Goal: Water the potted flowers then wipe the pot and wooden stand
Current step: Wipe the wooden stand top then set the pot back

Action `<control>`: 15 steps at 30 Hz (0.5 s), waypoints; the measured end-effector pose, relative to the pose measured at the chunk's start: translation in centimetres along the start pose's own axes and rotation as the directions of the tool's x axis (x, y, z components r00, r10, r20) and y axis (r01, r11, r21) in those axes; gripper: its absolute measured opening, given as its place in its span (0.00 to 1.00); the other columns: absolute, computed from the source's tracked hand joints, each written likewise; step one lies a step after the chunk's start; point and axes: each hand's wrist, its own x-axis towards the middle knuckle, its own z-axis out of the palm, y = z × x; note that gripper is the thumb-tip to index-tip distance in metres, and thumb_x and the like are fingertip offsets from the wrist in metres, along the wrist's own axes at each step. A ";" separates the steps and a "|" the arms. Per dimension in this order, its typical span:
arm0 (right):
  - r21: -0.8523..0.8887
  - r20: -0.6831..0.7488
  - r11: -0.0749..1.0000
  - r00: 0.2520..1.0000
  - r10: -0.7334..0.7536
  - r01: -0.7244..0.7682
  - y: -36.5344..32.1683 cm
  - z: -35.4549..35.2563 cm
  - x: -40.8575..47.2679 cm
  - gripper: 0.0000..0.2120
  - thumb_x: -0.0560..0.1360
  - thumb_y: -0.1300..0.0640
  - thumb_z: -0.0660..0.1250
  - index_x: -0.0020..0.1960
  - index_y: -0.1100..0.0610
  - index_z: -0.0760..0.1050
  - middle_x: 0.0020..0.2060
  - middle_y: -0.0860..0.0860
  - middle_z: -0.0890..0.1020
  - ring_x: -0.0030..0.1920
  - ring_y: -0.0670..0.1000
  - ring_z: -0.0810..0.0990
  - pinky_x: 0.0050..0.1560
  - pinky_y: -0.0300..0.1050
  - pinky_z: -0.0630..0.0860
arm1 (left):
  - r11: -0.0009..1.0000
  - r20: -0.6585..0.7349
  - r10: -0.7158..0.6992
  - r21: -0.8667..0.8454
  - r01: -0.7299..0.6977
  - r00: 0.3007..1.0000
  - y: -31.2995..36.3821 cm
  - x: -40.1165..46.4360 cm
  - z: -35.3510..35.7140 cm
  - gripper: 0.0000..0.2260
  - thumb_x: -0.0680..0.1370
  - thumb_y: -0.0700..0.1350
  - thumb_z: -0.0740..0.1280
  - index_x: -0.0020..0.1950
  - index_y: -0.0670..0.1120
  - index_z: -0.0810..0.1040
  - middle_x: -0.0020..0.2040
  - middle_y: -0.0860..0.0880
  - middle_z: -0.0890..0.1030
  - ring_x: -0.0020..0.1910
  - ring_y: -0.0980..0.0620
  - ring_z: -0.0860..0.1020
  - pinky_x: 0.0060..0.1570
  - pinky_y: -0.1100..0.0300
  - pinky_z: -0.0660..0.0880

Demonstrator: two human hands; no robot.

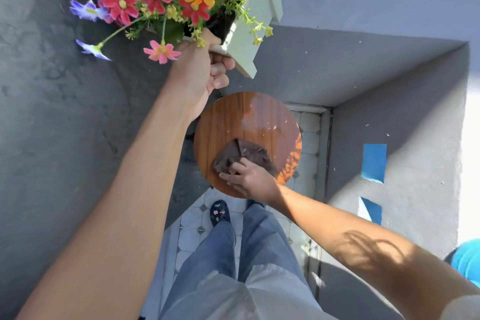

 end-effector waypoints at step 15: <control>-0.073 -0.289 0.806 0.786 0.546 -0.587 7.3 -4.5 8.6 0.17 0.79 0.47 0.61 0.62 0.54 0.79 0.56 0.56 0.76 0.55 0.58 0.73 0.49 0.54 0.75 | 1.000 -0.028 -0.022 -0.003 0.022 0.999 -0.3 0.6 -0.4 0.06 0.79 0.38 0.56 0.49 0.39 0.72 0.30 0.44 0.74 0.23 0.55 0.64 0.23 0.62 0.60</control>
